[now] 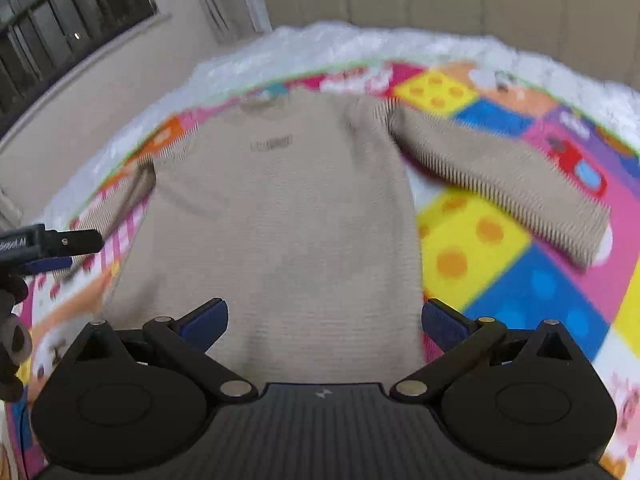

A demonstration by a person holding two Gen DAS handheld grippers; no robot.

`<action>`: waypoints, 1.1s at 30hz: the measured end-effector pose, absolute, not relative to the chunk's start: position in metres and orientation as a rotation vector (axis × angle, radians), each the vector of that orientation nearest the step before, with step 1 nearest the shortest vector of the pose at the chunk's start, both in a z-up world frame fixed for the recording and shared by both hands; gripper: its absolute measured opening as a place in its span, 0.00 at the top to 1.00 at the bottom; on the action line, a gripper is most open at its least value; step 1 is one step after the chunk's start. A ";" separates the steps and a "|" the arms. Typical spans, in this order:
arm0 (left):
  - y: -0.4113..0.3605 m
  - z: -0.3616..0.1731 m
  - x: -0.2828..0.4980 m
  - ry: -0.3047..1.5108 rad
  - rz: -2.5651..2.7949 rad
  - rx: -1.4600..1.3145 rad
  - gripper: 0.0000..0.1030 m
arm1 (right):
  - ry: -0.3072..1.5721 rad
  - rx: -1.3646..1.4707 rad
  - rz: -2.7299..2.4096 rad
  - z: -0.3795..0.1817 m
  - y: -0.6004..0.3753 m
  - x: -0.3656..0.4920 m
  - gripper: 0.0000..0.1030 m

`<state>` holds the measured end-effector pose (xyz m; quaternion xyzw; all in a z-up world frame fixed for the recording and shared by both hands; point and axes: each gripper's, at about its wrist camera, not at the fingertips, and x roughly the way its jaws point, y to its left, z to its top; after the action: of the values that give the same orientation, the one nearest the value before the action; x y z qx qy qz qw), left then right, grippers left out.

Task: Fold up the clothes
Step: 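Move the left gripper down to the sleeve cuff nearest it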

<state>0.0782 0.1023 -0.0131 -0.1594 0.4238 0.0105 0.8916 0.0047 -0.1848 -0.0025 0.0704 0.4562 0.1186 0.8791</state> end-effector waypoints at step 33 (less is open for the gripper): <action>0.243 -0.078 0.119 0.973 0.414 -0.566 0.00 | 1.019 0.187 0.273 -0.058 -0.175 0.049 0.00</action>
<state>0.1189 0.2428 -0.0775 -0.2661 0.4581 0.1946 0.8255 0.0487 -0.1754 -0.0581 0.0889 0.4856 0.1299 0.8599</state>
